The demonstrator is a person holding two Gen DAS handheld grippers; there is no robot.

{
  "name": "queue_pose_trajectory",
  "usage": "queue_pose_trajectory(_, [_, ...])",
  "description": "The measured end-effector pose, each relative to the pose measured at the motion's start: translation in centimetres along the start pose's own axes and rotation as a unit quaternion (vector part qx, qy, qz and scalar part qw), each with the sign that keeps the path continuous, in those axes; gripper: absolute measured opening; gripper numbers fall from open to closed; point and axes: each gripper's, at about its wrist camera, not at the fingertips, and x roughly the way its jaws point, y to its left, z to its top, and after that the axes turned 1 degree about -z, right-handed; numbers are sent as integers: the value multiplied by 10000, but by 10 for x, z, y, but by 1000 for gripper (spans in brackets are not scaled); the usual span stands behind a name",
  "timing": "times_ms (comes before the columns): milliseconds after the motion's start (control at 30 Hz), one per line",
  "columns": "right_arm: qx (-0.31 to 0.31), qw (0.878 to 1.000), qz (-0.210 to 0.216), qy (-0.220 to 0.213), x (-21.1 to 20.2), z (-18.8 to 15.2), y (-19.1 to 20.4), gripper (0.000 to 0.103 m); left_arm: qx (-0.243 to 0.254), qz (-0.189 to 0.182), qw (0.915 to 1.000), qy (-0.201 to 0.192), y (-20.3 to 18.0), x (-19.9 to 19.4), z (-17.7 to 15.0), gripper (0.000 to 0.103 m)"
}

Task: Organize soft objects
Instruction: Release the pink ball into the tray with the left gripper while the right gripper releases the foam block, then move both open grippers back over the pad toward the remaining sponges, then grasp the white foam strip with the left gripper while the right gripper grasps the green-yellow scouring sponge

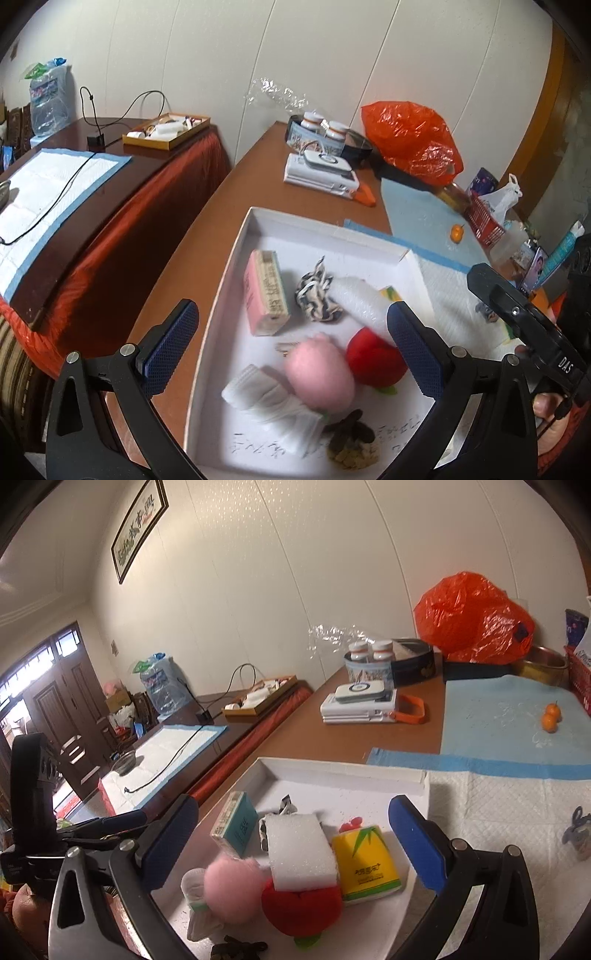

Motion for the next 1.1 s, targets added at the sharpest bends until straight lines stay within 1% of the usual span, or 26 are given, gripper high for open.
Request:
queue_pose_trajectory(333, [254, 9992, -143, -291, -28, 6, -26, 103, 207, -155, 9996, -104, -40, -8, 0, 103])
queue_pose_trajectory(500, [304, 9987, -225, -347, -43, 5, -39, 103, 275, -251, 9992, -108, -63, -8, -4, 103])
queue_pose_trajectory(733, [365, 9974, -430, -448, -72, 2, -65, 103, 468, -499, 9976, -89, -109, -5, -11, 103])
queue_pose_trajectory(900, [517, 9954, -620, -508, -94, -3, -94, 103, 675, -674, 9954, -30, -144, -1, -15, 103])
queue_pose_trajectory(1100, [753, 9918, -827, -613, -121, -8, -126, 103, 1025, -902, 9906, 111, -191, 11, -23, 103])
